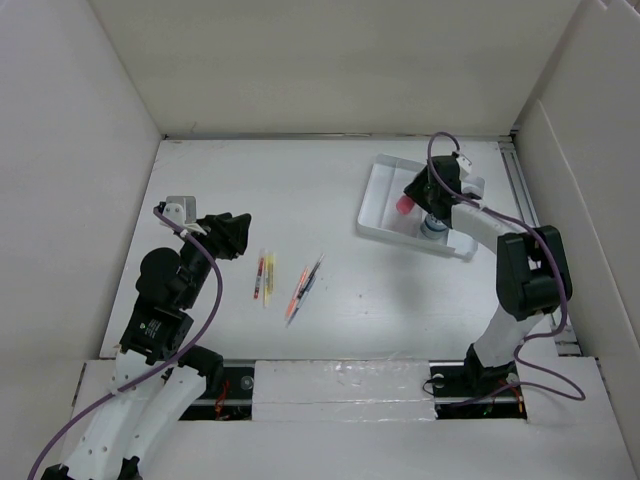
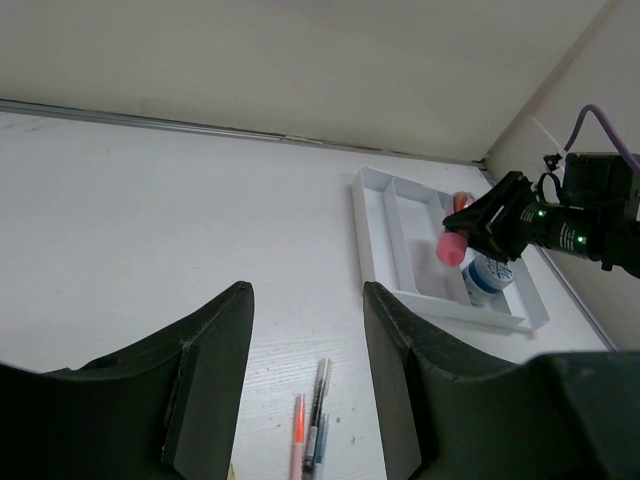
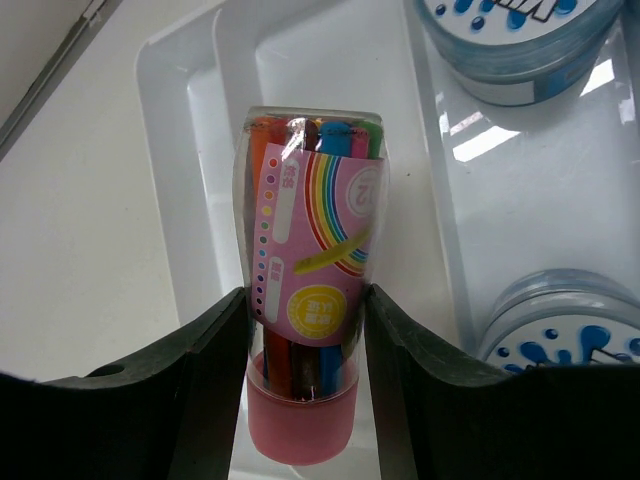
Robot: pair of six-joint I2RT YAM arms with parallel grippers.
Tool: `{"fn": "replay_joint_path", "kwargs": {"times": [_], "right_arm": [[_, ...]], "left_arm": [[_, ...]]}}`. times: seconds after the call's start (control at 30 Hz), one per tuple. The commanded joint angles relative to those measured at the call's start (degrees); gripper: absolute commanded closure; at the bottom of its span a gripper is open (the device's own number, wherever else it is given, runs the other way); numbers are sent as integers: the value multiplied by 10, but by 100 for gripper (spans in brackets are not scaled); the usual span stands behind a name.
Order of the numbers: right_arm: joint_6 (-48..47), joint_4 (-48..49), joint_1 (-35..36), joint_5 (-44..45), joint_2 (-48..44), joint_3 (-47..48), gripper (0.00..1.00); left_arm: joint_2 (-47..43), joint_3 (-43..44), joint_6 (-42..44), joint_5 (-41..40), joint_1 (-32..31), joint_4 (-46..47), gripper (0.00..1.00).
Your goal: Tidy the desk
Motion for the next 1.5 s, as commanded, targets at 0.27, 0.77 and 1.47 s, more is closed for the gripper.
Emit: {"fn": "replay_joint_path", "kwargs": {"times": [0.27, 0.77, 1.47], "right_arm": [[10, 15, 2, 34, -4, 28, 22], [-16, 86, 255, 91, -72, -47, 100], [-31, 15, 459, 17, 163, 163, 58]], "left_arm": [[3, 8, 2, 2, 0, 22, 56], [14, 12, -8, -11, 0, 19, 60], [-23, 8, -26, -51, 0, 12, 60]]}}
